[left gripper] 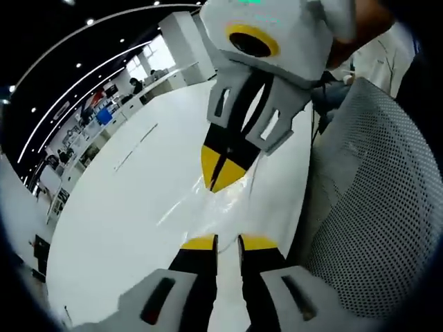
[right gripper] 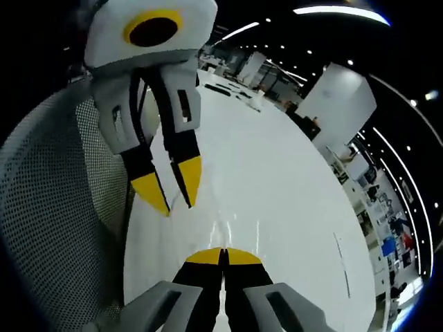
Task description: Open the resealable bag by pulling the two sides of the seal apart until the entire bag opening is separated and visibly accessible.
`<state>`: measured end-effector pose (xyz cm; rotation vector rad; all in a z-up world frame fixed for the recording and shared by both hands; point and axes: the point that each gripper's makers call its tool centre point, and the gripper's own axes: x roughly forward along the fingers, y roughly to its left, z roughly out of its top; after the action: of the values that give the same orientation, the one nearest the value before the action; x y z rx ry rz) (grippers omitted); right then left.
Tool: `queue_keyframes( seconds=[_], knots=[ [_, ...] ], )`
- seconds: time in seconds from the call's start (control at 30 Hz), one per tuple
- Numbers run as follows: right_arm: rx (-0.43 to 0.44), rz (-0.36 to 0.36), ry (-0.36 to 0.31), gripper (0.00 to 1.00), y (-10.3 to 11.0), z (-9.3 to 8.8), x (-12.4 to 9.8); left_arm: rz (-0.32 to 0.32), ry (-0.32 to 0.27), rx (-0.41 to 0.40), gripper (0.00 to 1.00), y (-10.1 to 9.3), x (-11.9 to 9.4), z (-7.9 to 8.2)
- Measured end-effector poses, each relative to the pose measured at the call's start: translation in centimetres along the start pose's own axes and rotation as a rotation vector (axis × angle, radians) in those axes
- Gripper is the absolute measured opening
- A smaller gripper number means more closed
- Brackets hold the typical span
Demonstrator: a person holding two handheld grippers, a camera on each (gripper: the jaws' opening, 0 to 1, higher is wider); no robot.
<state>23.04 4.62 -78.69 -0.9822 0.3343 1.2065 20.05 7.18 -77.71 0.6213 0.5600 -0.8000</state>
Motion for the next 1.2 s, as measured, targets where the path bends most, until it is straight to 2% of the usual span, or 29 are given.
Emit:
queue_keyframes(
  seconds=[0.07, 0.1, 0.27, 0.4, 0.5, 0.57, 0.6, 0.77, 0.93, 1.03, 1.1, 1.2],
  knots=[
    [-0.045, -0.006, 0.016, 0.00, -0.3, -0.2, 0.1, 0.013, -0.023, -0.017, 0.21, 0.4, -0.3, 0.3],
    [-0.065, -0.008, 0.027, 0.00, -0.4, -0.5, 0.3, 0.027, -0.052, -0.054, 0.23, 0.7, -0.5, 0.7],
    [-0.097, -0.006, 0.032, 0.00, -1.1, -1.0, 0.8, 0.065, -0.094, -0.136, 0.27, 1.8, -1.3, 0.7],
    [-0.118, 0.001, 0.038, 0.00, -1.9, -1.4, 1.5, 0.075, -0.090, -0.181, 0.32, 2.2, -1.5, 0.0],
    [-0.116, -0.012, 0.036, 0.00, -2.9, -1.6, 2.2, 0.104, -0.080, -0.187, 0.31, 2.8, -1.8, -0.9],
    [-0.196, -0.006, 0.059, 0.00, -3.5, -2.1, 2.6, 0.118, -0.072, -0.209, 0.33, 3.2, -2.1, -1.5],
    [-0.202, -0.008, 0.062, 0.00, -3.7, -2.3, 2.8, 0.116, -0.075, -0.227, 0.34, 3.3, -2.2, -1.7],
    [-0.179, -0.013, 0.064, 0.00, -5.0, -2.9, 3.5, 0.117, -0.065, -0.216, 0.46, 3.4, -2.7, -2.0],
    [-0.172, -0.018, 0.070, 0.00, -5.7, -3.4, 4.2, 0.093, -0.135, -0.246, 0.59, 3.3, -3.4, -0.7],
    [-0.176, -0.016, 0.073, 0.00, -5.9, -3.6, 4.6, 0.076, -0.134, -0.224, 0.67, 3.0, -3.5, -0.5],
    [-0.162, -0.008, 0.073, 0.00, -6.0, -3.8, 4.9, 0.065, -0.134, -0.228, 0.70, 2.8, -3.4, -0.5],
    [-0.136, -0.001, 0.070, 0.00, -6.0, -4.0, 5.1, 0.061, -0.126, -0.249, 0.70, 2.8, -3.4, -0.8]
  ],
)
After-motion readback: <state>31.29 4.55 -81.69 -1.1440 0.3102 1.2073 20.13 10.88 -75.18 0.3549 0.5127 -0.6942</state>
